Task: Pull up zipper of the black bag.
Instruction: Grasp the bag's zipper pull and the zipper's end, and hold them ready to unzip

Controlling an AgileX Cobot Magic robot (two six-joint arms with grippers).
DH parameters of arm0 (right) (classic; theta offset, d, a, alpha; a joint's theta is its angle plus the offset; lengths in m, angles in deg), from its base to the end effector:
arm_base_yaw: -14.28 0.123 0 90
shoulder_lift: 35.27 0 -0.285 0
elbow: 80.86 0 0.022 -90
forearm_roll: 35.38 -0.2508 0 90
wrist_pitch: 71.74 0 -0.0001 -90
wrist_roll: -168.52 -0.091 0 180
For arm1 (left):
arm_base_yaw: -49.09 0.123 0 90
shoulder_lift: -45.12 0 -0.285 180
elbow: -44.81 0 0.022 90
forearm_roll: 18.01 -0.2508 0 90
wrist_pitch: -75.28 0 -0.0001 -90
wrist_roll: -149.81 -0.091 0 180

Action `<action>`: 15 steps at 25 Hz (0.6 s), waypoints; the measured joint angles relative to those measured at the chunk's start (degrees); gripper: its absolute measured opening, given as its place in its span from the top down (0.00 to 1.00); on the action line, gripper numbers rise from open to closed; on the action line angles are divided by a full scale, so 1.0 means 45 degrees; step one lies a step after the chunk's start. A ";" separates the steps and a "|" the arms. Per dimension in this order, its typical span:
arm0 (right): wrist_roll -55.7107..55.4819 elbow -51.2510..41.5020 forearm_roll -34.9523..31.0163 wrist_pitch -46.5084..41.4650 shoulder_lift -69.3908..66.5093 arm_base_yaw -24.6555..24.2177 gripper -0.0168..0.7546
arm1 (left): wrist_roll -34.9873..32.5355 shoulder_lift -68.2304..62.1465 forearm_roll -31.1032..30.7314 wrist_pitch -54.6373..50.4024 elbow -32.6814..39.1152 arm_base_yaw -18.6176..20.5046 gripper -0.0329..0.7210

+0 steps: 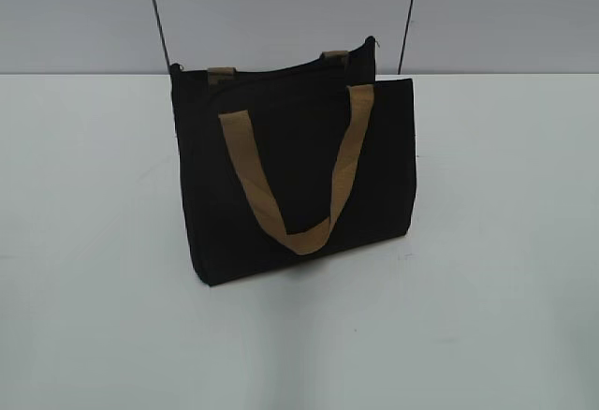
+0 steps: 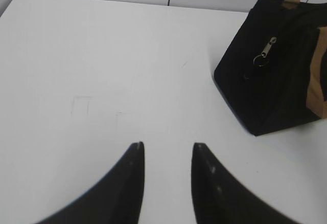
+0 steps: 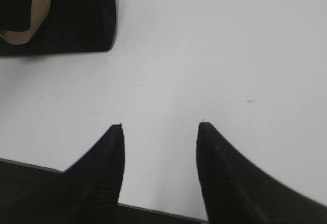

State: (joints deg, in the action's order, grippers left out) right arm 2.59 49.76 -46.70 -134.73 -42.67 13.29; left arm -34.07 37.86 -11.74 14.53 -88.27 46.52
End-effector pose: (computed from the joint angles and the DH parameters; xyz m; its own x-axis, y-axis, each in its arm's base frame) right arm -0.0065 0.0160 0.2716 -0.4627 -0.1439 -0.8747 -0.2094 0.9766 -0.0499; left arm -0.0104 -0.0082 0.2856 -0.4169 0.0327 -0.9084 0.1369 0.9902 -0.0272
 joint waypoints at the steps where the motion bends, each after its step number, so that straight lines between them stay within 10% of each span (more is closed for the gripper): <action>1: 0.0000 0.0000 0.0000 0.0000 0.0000 0.0000 0.50 | 0.0000 0.0000 0.0000 0.0000 0.0000 0.0000 0.64; 15: 0.0000 0.0000 0.0000 0.0000 0.0000 0.0000 0.50 | 0.0000 0.0000 0.0000 0.0000 0.0000 0.0000 0.64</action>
State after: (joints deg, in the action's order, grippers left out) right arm 2.59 49.76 -46.70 -134.73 -42.67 13.29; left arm -34.07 37.86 -11.74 14.53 -88.27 46.52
